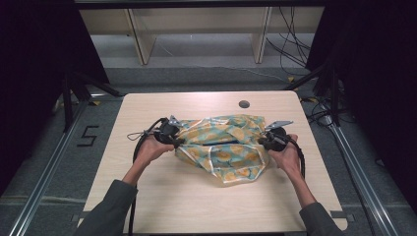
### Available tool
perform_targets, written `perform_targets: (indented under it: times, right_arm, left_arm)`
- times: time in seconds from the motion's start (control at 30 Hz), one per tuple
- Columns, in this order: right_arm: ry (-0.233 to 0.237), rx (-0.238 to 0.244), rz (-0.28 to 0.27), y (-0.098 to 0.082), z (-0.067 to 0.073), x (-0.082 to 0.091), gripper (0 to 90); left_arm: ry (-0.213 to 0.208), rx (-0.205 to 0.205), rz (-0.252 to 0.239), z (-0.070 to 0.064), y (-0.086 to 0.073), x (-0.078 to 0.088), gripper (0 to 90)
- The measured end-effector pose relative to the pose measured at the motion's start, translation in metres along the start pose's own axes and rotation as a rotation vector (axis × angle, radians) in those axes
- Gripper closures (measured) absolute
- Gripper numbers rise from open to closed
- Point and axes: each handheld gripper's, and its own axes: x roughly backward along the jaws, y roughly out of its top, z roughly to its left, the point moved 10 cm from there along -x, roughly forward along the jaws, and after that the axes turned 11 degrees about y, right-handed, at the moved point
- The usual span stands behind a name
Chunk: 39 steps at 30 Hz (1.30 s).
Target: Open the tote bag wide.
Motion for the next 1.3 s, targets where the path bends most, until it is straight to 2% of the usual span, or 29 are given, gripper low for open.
perform_targets:
  times: [0.07,0.1,0.13,0.17,0.2,0.23,0.27,0.3,0.37,0.43,0.5,0.53,0.57,0.6,0.63,0.67,0.7,0.73,0.77,0.8,0.87,0.9,0.97,1.0,1.03,1.07,1.13,1.23,1.3]
  right_arm:
    - [0.019,-0.014,-0.015,0.005,0.003,0.01,78.9]
    - [0.027,-0.028,-0.045,0.011,0.005,0.015,76.0]
    - [0.025,-0.03,-0.071,0.017,0.007,0.024,70.9]
    - [0.029,-0.01,-0.119,0.026,0.009,0.032,65.2]
    - [0.03,-0.019,-0.143,0.033,0.013,0.04,63.9]
    - [0.03,-0.019,-0.143,0.033,0.013,0.04,63.9]
    - [0.059,-0.021,-0.162,0.039,0.02,0.047,62.5]
    - [0.107,-0.002,-0.209,0.05,0.037,0.058,61.8]
    - [0.156,0.023,-0.225,0.056,0.054,0.061,60.8]
    - [0.2,0.065,-0.198,0.057,0.072,0.059,60.1]
    - [0.256,0.073,-0.163,0.056,0.092,0.054,58.8]
    - [0.287,0.087,-0.159,0.056,0.102,0.05,57.6]
    - [0.287,0.087,-0.159,0.056,0.102,0.05,57.6]
    - [0.339,0.118,-0.114,0.053,0.123,0.042,52.8]
    - [0.36,0.133,-0.099,0.051,0.13,0.039,52.0]
    - [0.386,0.151,-0.088,0.05,0.139,0.036,50.4]
    - [0.387,0.182,-0.072,0.048,0.145,0.032,49.2]
    - [0.393,0.207,-0.045,0.045,0.151,0.028,49.3]
    - [0.393,0.207,-0.045,0.045,0.151,0.028,49.3]
    - [0.396,0.245,0.014,0.036,0.16,0.018,50.3]
    - [0.392,0.251,0.034,0.03,0.165,0.008,53.6]
    - [0.39,0.257,0.059,0.025,0.165,0.003,62.2]
    - [0.361,0.299,0.106,0.016,0.161,-0.003,78.7]
    - [0.366,0.321,0.109,0.013,0.162,-0.006,86.0]
    - [0.368,0.322,0.114,0.01,0.163,-0.005,90.0]
    - [0.366,0.347,0.101,0.009,0.163,-0.005,90.0]
    - [0.365,0.348,0.093,0.006,0.168,0.001,90.0]
    - [0.374,0.376,0.071,0.004,0.179,0.012,90.0]
    - [0.389,0.407,0.081,-0.002,0.19,0.016,90.0]
  left_arm:
    - [0.005,0.016,-0.04,-0.005,0.012,0.014,61.9]
    - [0.023,0.011,-0.055,-0.006,0.02,0.023,55.8]
    - [0.051,0.031,-0.098,-0.008,0.031,0.028,48.9]
    - [0.073,0.015,-0.118,-0.008,0.04,0.035,43.9]
    - [0.096,0.001,-0.139,-0.008,0.048,0.041,40.0]
    - [0.096,0.001,-0.139,-0.008,0.048,0.041,39.4]
    - [0.124,-0.024,-0.186,-0.011,0.06,0.046,39.4]
    - [0.099,-0.039,-0.206,-0.024,0.068,0.049,41.2]
    - [0.063,-0.098,-0.187,-0.039,0.07,0.047,42.7]
    - [0.042,-0.112,-0.175,-0.053,0.072,0.037,41.9]
    - [0.047,-0.12,-0.15,-0.06,0.072,0.023,36.2]
    - [0.068,-0.138,-0.129,-0.059,0.072,0.015,32.0]
    - [0.068,-0.138,-0.129,-0.059,0.072,0.015,28.3]
    - [0.097,-0.145,-0.092,-0.058,0.07,0.005,27.8]
    - [0.13,-0.195,-0.057,-0.053,0.069,-0.005,28.2]
    - [0.132,-0.2,-0.044,-0.053,0.068,-0.012,28.7]
    - [0.127,-0.203,-0.028,-0.053,0.067,-0.017,29.6]
    - [0.132,-0.229,-0.023,-0.051,0.068,-0.021,33.2]
    - [0.132,-0.229,-0.023,-0.051,0.068,-0.021,39.0]
    - [0.118,-0.235,-0.007,-0.051,0.067,-0.029,44.8]
    - [0.095,-0.239,0.009,-0.049,0.067,-0.035,56.8]
    - [0.095,-0.239,0.009,-0.049,0.067,-0.035,64.4]
    - [0.094,-0.224,-0.003,-0.041,0.073,-0.039,78.0]
    - [0.084,-0.204,-0.011,-0.037,0.076,-0.039,82.7]
    - [0.067,-0.131,-0.037,-0.037,0.081,-0.041,87.1]
    - [0.041,-0.109,-0.039,-0.034,0.083,-0.041,88.9]
    - [0.001,-0.052,-0.037,-0.031,0.086,-0.04,89.2]
    - [-0.014,-0.024,-0.036,-0.028,0.089,-0.041,89.4]
    - [-0.031,0.031,-0.028,-0.022,0.091,-0.043,89.4]
